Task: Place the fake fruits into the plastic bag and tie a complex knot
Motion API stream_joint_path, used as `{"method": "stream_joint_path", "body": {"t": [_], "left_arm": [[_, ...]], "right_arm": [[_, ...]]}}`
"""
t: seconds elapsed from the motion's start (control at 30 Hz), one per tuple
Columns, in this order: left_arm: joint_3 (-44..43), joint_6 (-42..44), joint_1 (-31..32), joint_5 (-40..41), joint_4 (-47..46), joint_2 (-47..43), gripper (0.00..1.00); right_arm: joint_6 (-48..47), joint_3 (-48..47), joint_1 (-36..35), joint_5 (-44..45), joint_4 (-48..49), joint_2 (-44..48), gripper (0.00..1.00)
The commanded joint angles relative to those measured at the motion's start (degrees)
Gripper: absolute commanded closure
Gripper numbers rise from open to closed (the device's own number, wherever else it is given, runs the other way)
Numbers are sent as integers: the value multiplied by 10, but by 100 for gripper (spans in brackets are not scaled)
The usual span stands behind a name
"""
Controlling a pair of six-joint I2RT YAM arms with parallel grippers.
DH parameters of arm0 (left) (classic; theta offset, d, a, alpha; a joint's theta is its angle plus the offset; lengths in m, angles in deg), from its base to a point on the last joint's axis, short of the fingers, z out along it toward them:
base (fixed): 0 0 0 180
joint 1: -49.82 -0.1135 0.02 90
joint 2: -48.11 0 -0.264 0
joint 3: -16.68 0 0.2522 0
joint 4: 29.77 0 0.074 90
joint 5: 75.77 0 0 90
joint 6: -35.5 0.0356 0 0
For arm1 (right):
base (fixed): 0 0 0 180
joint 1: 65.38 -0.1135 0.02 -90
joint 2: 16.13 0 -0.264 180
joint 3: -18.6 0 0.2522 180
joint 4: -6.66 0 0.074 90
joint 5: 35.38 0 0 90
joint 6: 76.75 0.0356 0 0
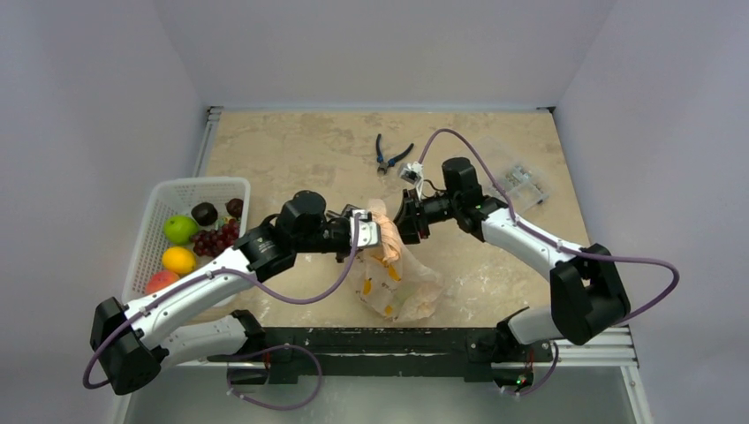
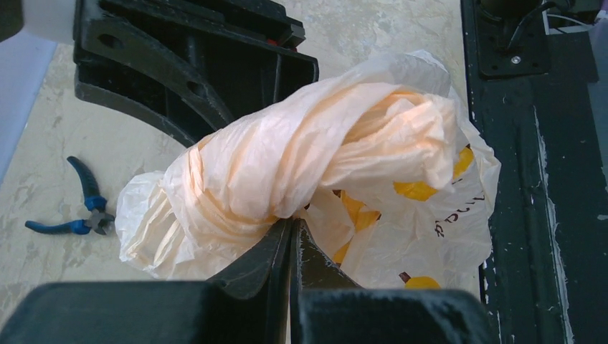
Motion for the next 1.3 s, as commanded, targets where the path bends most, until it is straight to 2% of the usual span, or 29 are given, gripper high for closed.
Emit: {"method": "stream_joint_path", "body": {"t": [0.0, 0.23, 0.47, 0.67, 0.77, 0.83, 0.9, 1.13, 1.27], "left_arm": [[0, 23, 4, -25, 8, 9, 100], [-2, 35, 4, -13, 24, 20, 100], [-5, 52, 0, -7, 35, 14, 100], [-19, 36, 0, -33, 40, -4, 100], [-37, 25, 0, -28, 48, 6, 100], [-38, 24, -1, -28, 46, 9, 100], [-37, 24, -1, -27, 42, 10, 100], [-42, 21, -5, -4, 36, 18, 100], [-42, 19, -7, 12, 35, 22, 100]], "right_arm": [[71, 7, -15, -21, 91, 13, 71], [101, 10, -19, -28, 126, 11, 71], [36, 8, -22, -28, 50, 10, 70], [-88, -13, -22, -14, -100, -4, 72], [-217, -47, -21, -20, -228, -32, 76], [-232, -57, -22, -40, -244, -35, 77], [-207, -62, -22, -67, -222, -26, 77], [-7, -28, -28, -85, -18, 11, 78], [23, -27, -46, -81, 17, 20, 80]]}}
